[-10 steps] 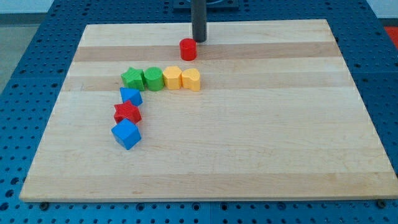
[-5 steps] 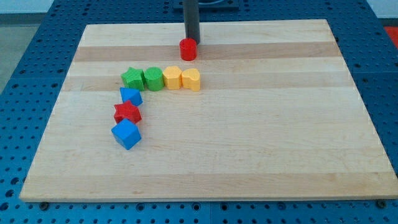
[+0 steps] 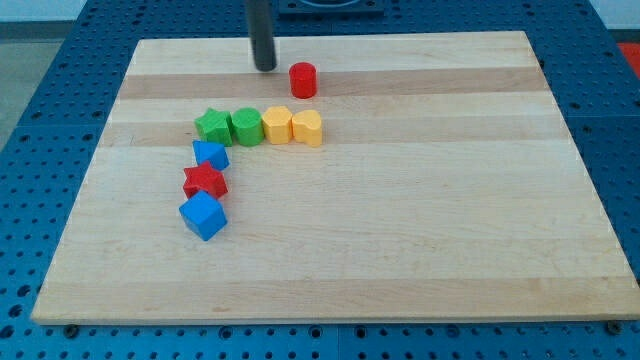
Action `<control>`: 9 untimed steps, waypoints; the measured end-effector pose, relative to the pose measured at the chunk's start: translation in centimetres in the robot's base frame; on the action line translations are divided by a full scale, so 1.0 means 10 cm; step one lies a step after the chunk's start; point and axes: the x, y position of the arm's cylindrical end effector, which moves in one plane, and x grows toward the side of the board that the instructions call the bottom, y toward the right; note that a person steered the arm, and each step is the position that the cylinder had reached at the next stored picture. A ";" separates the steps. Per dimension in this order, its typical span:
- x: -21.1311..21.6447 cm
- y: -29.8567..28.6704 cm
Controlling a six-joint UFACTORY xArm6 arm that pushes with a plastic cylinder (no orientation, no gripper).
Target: Place red circle parallel right to blue cube
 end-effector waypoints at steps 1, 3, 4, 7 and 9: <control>0.09 -0.06; 0.46 -0.06; 0.44 -0.06; 0.80 1.64; 0.58 1.85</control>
